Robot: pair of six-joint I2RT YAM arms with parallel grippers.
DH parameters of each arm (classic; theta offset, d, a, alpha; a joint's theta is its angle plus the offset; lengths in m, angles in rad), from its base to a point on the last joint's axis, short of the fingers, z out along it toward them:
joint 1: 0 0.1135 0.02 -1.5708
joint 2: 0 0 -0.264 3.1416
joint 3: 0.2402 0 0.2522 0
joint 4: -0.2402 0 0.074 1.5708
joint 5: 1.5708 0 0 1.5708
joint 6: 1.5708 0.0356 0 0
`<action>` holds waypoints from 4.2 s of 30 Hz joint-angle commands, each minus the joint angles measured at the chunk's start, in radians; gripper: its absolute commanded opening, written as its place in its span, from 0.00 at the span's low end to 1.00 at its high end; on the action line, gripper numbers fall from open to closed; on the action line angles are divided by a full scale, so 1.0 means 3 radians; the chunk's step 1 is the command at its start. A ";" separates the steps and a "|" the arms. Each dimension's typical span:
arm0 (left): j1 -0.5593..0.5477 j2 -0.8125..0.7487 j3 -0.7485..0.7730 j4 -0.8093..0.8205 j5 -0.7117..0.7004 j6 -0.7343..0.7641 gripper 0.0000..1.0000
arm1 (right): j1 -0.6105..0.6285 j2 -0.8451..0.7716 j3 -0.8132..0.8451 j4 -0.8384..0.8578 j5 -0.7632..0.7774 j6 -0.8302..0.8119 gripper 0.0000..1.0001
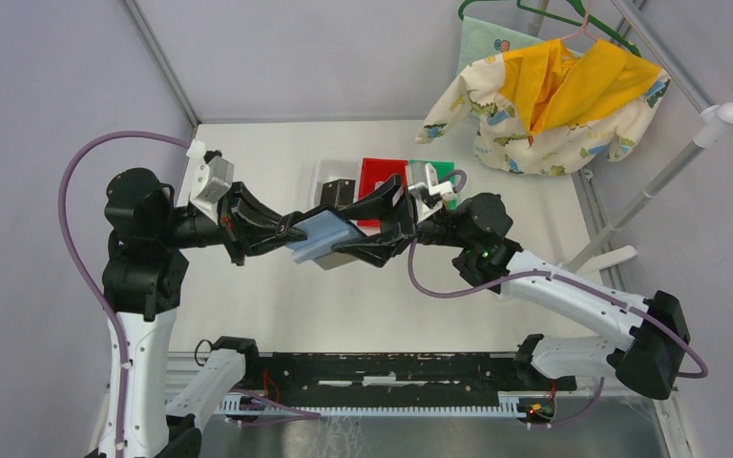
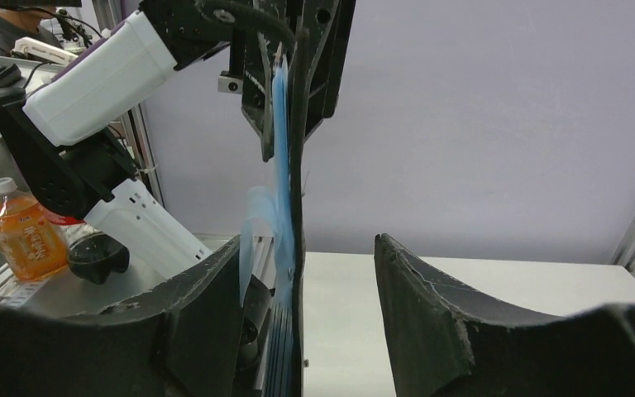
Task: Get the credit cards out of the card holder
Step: Remove the credit card from the card holder.
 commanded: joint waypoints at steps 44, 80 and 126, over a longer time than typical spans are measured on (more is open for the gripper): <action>-0.0004 -0.0521 -0.0479 -0.0128 -0.0792 0.1247 0.39 | 0.0063 0.0374 0.0470 0.0021 0.0314 0.1105 0.00; -0.0001 -0.0203 -0.0360 0.0809 -0.0388 -0.1034 0.02 | -0.0285 -0.0371 -0.0549 0.0424 0.0161 0.0831 0.46; -0.0006 -0.0079 -0.0216 0.0796 -0.0064 -0.1209 0.02 | -0.0305 -0.0309 -0.0466 0.0691 0.0379 0.0686 0.40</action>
